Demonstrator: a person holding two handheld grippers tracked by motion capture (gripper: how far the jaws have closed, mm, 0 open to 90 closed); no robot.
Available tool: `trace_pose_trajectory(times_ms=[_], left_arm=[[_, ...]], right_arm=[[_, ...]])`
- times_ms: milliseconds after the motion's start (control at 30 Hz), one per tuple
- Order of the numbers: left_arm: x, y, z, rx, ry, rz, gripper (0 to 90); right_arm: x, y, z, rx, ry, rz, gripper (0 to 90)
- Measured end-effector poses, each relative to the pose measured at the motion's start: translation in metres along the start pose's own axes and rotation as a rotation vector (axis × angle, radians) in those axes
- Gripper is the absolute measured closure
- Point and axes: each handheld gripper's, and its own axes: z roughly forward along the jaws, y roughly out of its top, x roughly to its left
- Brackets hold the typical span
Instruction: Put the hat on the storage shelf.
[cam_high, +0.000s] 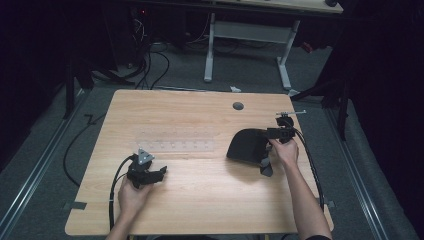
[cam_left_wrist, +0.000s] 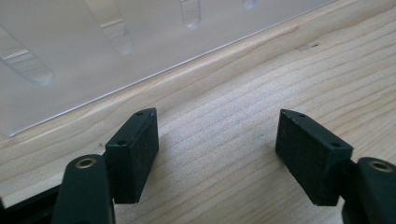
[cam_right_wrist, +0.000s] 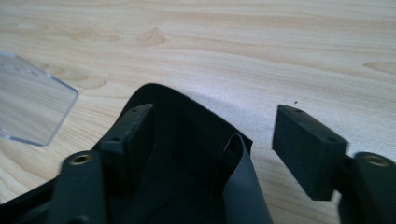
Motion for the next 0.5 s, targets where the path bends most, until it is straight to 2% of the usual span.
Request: trace_pose_trajectory(times_ms=[67, 200, 333, 400, 500], left_arm=[[0.0, 0.0, 0.0, 0.001, 0.0, 0.002, 30.6], [0.0, 0.0, 0.0, 0.0, 0.0, 0.0, 30.6], [0.0, 0.0, 0.0, 0.0, 0.0, -0.001, 30.5], [0.0, 0.0, 0.0, 0.0, 0.0, 0.0, 30.5], [0.0, 0.0, 0.0, 0.001, -0.001, 0.001, 30.4]], right_arm=[[0.0, -0.002, 0.002, 0.009, 0.004, -0.013, 36.1], [0.0, -0.006, 0.006, 0.031, 0.016, -0.006, 45.8], [0.002, -0.01, 0.006, 0.046, 0.0, -0.038, 53.2], [0.006, -0.01, 0.001, 0.027, 0.022, -0.054, 61.4], [0.009, -0.009, -0.004, 0.021, 0.029, -0.074, 66.5]])
